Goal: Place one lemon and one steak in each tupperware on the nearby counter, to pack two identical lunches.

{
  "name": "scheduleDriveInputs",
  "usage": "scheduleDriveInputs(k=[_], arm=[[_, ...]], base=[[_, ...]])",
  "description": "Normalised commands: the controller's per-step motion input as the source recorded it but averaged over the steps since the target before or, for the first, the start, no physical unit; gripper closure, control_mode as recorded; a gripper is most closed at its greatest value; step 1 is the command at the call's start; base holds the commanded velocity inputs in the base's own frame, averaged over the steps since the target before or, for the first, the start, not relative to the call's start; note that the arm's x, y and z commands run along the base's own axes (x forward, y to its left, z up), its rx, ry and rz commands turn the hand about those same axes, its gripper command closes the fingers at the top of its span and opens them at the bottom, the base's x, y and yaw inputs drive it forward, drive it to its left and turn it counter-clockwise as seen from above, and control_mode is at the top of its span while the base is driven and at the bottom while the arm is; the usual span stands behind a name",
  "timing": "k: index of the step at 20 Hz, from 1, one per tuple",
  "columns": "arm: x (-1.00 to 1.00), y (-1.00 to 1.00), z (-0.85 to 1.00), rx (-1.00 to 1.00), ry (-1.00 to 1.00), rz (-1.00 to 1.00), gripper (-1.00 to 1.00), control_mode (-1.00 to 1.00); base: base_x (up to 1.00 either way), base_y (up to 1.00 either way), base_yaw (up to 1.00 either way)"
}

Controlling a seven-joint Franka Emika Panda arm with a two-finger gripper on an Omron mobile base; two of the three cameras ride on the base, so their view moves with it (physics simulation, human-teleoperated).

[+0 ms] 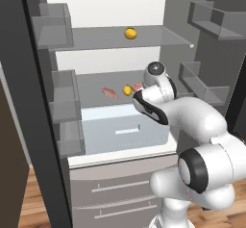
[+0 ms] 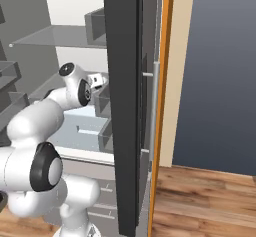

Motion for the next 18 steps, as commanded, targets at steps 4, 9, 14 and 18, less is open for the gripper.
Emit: scheduleDriveInputs(k=[4, 9, 14, 18], arm=[[0.39, -0.01, -0.05, 0.00, 0.00, 0.00, -1.00, -1.00], [0.36, -0.13, -0.17, -0.01, 0.00, 0.00, -1.00, -1.00], [0.34, -0.05, -0.20, -0.01, 0.00, 0.00, -1.00, -1.00], [0.30, 0.00, -0.16, 0.00, 0.00, 0.00, -1.00, -1.00]], base=[[0.00, 0.00, 0.00], [0.00, 0.00, 0.00], [0.00, 0.00, 0.00], [0.00, 0.00, 0.00]])
